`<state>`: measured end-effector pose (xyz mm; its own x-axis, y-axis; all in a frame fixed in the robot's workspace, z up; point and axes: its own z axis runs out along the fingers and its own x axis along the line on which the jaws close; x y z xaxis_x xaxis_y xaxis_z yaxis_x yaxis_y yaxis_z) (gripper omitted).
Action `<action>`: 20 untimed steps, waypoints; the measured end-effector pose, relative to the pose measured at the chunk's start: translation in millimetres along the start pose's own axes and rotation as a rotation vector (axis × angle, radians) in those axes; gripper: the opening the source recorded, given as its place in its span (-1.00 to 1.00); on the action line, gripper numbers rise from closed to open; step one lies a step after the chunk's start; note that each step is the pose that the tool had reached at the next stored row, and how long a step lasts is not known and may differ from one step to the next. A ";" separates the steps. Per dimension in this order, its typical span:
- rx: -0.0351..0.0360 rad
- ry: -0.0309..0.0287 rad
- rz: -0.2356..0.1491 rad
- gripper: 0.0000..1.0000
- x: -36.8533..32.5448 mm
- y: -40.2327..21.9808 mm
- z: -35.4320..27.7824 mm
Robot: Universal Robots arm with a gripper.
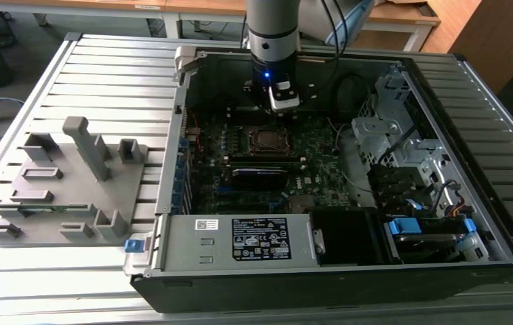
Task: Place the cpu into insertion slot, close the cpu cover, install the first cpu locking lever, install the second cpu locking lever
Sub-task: 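Install the first cpu locking lever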
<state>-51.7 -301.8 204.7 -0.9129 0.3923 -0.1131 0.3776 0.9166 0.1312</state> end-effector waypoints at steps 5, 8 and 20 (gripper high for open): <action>0.0000 -0.0001 0.000 -0.79 1.6 1.0 -0.1; -0.0009 -0.0029 0.000 -0.79 3.4 0.3 0.1; -0.0018 -0.0051 -0.001 -0.79 5.7 2.8 1.8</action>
<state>-55.6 -296.9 202.6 -0.9123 0.3922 -0.1182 0.3768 0.9167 0.1330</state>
